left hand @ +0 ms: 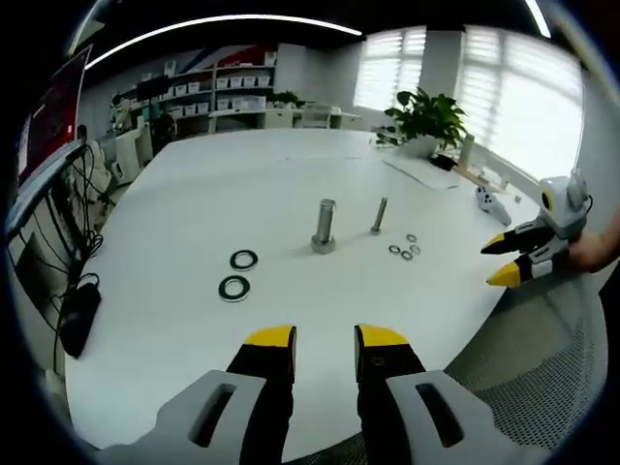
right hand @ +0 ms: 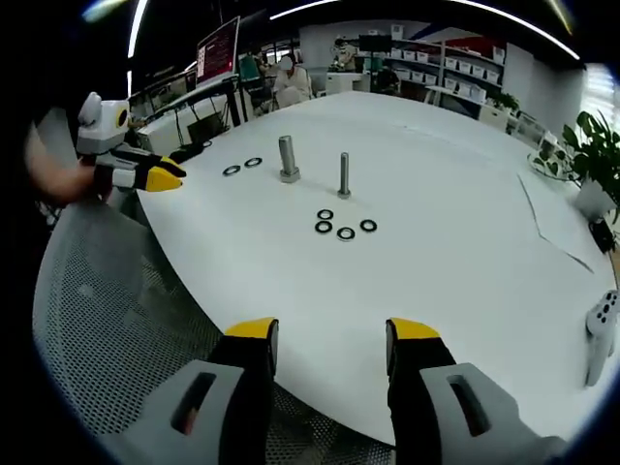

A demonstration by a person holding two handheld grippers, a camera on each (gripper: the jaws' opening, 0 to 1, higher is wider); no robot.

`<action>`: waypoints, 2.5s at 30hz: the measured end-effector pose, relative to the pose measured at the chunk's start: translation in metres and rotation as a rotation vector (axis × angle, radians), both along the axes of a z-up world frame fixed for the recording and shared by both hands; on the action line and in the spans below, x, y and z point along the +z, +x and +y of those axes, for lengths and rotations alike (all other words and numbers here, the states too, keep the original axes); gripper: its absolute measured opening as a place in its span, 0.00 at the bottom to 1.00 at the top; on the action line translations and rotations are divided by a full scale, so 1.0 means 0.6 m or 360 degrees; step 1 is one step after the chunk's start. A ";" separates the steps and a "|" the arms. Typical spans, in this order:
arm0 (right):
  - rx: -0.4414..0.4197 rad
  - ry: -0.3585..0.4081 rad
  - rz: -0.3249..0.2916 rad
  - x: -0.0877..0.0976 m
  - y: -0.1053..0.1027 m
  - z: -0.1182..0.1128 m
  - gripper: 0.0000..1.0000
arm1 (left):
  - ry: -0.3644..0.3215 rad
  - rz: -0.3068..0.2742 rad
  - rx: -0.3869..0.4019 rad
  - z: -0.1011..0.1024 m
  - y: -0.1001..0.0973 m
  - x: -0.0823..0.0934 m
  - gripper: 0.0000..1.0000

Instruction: Place the washer onto the threaded stud by aligning its center hole with the stud, sliding it down to the base, and recovering from edge contact or off-axis alignment until the washer reaches the visible bottom stop.

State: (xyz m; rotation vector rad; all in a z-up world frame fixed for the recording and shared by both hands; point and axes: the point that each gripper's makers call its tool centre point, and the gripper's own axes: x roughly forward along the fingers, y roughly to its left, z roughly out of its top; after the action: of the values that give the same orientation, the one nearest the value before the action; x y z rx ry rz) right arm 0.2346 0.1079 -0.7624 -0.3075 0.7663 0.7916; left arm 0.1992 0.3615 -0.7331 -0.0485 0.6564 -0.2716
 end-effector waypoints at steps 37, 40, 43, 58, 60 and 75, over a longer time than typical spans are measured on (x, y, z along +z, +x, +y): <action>0.0002 -0.0001 -0.0014 0.002 0.002 0.000 0.51 | 0.0005 -0.0023 0.0022 0.004 0.002 0.004 0.22; -0.0007 0.0004 -0.0018 0.003 0.003 -0.001 0.51 | 0.0006 -0.0016 0.0023 0.005 0.002 0.003 0.22; -0.0007 0.0010 -0.0020 0.004 0.003 -0.001 0.51 | 0.0009 -0.0008 0.0020 0.004 0.001 0.002 0.22; -0.0004 0.0018 0.0001 0.001 0.000 0.001 0.51 | 0.0000 0.0038 0.0006 0.000 -0.003 -0.006 0.22; -0.0003 0.0019 0.0000 0.001 0.000 0.001 0.51 | 0.0000 0.0038 0.0006 0.000 -0.003 -0.006 0.22; 0.0002 0.0043 -0.0007 0.004 0.001 0.004 0.51 | 0.0014 0.0077 -0.0016 -0.003 -0.007 -0.013 0.22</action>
State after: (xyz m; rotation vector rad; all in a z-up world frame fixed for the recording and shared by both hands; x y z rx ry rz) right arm 0.2352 0.1104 -0.7598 -0.2852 0.7506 0.8016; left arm 0.1952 0.3594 -0.7408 -0.0435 0.7060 -0.2776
